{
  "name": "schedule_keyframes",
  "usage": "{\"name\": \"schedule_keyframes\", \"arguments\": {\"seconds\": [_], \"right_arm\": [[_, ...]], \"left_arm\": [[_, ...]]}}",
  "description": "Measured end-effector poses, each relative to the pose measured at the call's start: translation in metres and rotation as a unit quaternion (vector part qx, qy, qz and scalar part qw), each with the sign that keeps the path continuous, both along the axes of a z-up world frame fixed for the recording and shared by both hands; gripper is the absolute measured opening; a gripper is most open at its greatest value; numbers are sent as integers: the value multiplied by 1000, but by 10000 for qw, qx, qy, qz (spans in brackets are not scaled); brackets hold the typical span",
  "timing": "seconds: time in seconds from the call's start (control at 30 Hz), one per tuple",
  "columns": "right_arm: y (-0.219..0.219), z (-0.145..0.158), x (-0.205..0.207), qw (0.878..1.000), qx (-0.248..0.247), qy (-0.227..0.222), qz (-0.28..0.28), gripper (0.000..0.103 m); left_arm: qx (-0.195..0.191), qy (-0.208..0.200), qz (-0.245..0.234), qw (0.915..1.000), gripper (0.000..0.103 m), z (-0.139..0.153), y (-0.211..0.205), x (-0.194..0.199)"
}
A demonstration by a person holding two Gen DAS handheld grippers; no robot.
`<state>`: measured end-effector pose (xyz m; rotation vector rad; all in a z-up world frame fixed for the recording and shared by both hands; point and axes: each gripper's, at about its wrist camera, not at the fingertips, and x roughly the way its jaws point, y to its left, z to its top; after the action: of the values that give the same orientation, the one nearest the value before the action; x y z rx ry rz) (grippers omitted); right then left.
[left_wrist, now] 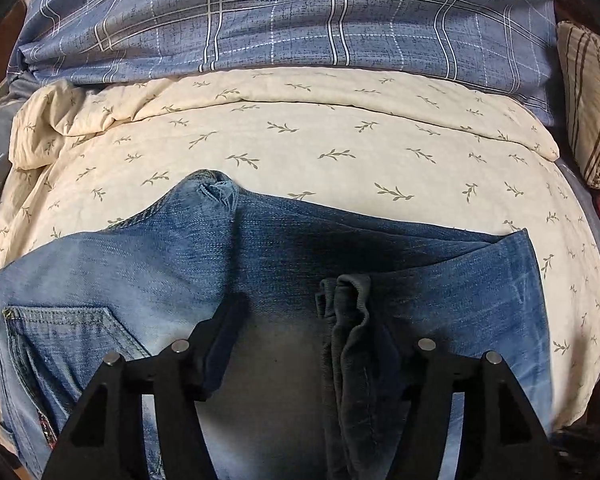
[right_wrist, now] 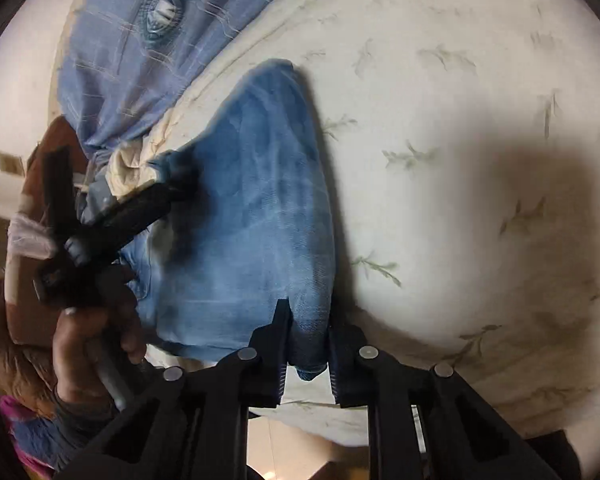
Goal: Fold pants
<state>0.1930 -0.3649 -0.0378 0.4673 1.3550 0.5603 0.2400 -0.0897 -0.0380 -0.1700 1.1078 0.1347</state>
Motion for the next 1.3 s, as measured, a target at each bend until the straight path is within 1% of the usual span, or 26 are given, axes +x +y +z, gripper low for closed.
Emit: {"name": "schedule_keyframes", "arguments": {"seconds": [0.03,0.07,0.1,0.13,0.17,0.23,0.3,0.4,0.43,0.47,0.5,0.57,0.63,0.67,0.73,0.77,0.8,0.83,0.9,0.97,1.03,1.1,1.17,1.2,1.23,1.3], "right_arm": [[-1,7,1,10000,25,-5,50,24],[-4,14,2,9999,82,33,63,34],[-8,24,5,9998,202,-28,35,60],[-12,35,8,9994,291,-178,-37,73],[-15,45,14,9986,312,-401,-121,79],[-18,56,33,9968,458,-599,-264,79],[-13,53,58,9957,575,-637,-354,79],[6,24,96,9975,489,-383,-339,76],[7,15,102,9976,528,-269,-355,72],[12,9,104,9983,475,-203,-274,39],[14,11,99,9988,278,-297,-273,21],[20,29,87,9974,140,-651,-267,18],[23,30,86,9963,-183,-780,-309,18],[22,15,91,9969,-406,-586,-335,18],[7,5,91,9974,90,-326,-643,23],[3,11,87,9970,117,-331,-684,35],[1,18,82,9970,-11,-418,-658,61],[-1,28,76,9962,-142,-580,-627,71],[-8,50,58,9927,-220,-976,-678,72],[-10,66,46,9909,71,-1132,-725,72],[6,71,37,9911,324,-1143,-595,72],[15,57,30,9941,504,-864,-430,72],[25,19,31,9990,252,-247,-290,71],[24,3,32,9991,278,-128,-288,70],[22,8,31,9981,374,-266,-422,70],[22,24,26,9979,384,-217,-478,71]], "left_arm": [[-28,12,11,10000,66,0,1,1],[-37,19,9,10000,66,0,1,1],[-30,16,-2,10000,66,0,1,1],[-19,-6,-24,10000,67,-1,0,0],[-19,-15,-30,10000,67,-1,0,0],[-45,-13,-19,10000,66,-1,1,0],[-44,-7,-9,10000,67,-1,1,0],[-68,-32,-10,10000,66,-2,2,0],[-66,-42,-21,10000,67,-2,2,-1],[-77,-43,-30,10000,67,-2,1,-1],[-97,-39,-41,9999,67,-2,2,0],[-125,-30,-26,9999,68,-3,2,1],[-116,-45,-35,9999,69,-3,1,1],[-96,-48,-46,9999,70,-3,0,1],[-117,-76,-51,9999,70,-3,1,0],[-129,-69,-45,9999,70,-3,2,1],[-127,-68,-36,9999,70,-2,1,0],[-116,-77,-29,9999,70,-2,1,0],[-109,-105,-30,9999,70,-2,1,0],[-96,-118,-42,9999,70,-2,1,-1],[-100,-113,-50,9999,70,-2,1,-1],[-93,-117,-57,9999,70,-3,1,-1],[-91,-109,-57,9999,71,-3,0,-1],[-94,-122,-64,9999,72,-3,-1,-1],[-168,-113,-91,9998,72,-2,0,-2],[-390,-145,-83,9991,73,1,7,-5]]}}
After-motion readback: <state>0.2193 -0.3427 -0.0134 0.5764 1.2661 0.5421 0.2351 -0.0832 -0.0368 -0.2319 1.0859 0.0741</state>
